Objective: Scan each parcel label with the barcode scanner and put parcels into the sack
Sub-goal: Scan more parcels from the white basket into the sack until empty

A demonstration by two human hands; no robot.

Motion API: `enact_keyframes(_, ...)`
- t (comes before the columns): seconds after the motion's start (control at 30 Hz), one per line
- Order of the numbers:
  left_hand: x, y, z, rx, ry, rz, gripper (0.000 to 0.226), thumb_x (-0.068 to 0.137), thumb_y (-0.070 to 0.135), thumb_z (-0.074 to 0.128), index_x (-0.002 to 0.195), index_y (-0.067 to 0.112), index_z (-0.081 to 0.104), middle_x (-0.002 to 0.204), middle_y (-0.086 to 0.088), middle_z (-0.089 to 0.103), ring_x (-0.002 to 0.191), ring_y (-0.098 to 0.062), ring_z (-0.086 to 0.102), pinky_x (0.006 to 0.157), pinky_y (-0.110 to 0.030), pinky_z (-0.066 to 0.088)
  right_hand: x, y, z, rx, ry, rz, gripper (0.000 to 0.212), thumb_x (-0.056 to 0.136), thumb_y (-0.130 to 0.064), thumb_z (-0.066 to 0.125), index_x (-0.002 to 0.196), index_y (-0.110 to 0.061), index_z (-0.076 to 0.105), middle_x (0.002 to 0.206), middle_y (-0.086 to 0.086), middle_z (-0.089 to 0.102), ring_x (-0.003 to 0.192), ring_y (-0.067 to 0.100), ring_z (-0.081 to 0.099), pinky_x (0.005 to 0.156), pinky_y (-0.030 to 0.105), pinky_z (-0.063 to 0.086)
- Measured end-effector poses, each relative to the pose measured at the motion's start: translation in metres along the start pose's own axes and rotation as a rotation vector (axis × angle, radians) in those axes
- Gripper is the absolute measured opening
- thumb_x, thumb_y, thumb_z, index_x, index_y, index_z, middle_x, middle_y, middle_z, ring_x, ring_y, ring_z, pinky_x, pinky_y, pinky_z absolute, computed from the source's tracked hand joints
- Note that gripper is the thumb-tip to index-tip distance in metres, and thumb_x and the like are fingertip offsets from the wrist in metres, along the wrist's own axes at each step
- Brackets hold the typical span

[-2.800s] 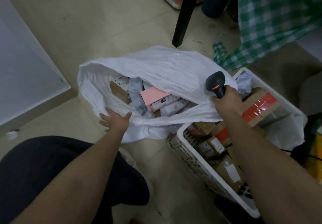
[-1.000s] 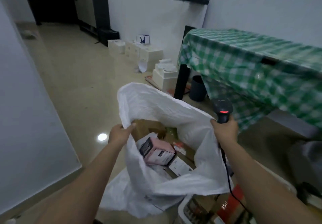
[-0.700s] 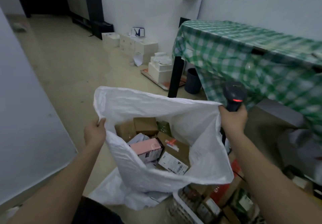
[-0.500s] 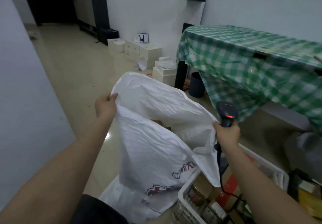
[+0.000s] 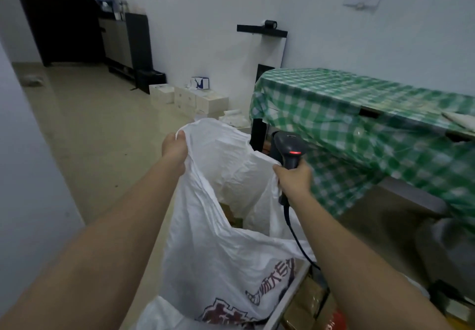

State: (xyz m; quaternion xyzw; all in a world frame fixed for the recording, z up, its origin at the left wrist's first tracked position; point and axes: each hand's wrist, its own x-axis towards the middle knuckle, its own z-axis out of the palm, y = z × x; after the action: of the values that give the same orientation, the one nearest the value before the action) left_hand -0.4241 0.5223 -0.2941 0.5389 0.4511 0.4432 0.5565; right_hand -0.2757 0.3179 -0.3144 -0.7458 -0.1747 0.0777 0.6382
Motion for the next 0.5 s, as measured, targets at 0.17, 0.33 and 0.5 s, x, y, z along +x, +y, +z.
enact_keyframes(0.17, 0.04, 0.035, 0.018, -0.216, -0.103, -0.016, 0.046, 0.101, 0.036, 0.043, 0.136, 0.008, 0.047, 0.136, -0.01, 0.053, 0.123, -0.027, 0.052, 0.106, -0.043, 0.042, 0.03, -0.04, 0.023, 0.101, 0.027, -0.052, 0.018, 0.08, -0.01, 0.07, 0.087, -0.019, 0.055, 0.076, 0.005, 0.061, 0.072, 0.026, 0.059, 0.071, 0.039, 0.05)
enact_keyframes(0.33, 0.045, 0.116, 0.037, -0.402, -0.242, 0.182, 0.036, 0.102, 0.034, 0.042, 0.127, 0.009, 0.051, 0.131, -0.009, 0.057, 0.12, -0.023, 0.056, 0.105, -0.043, 0.044, 0.042, -0.095, 0.007, 0.251, 0.114, -0.165, 0.025, 0.082, -0.01, 0.072, 0.08, -0.024, 0.052, 0.078, -0.001, 0.061, 0.073, 0.019, 0.059, 0.072, 0.034, 0.049)
enact_keyframes(0.5, 0.008, 0.13, 0.03, -0.272, -0.272, 0.348, 0.028, 0.103, 0.031, 0.04, 0.111, 0.01, 0.057, 0.113, -0.005, 0.061, 0.106, -0.022, 0.059, 0.09, -0.035, 0.051, 0.024, -0.096, -0.032, 0.284, 0.114, -0.141, 0.024, 0.085, -0.013, 0.073, 0.101, -0.013, 0.056, 0.08, -0.003, 0.061, 0.066, 0.011, 0.056, 0.06, 0.027, 0.045)
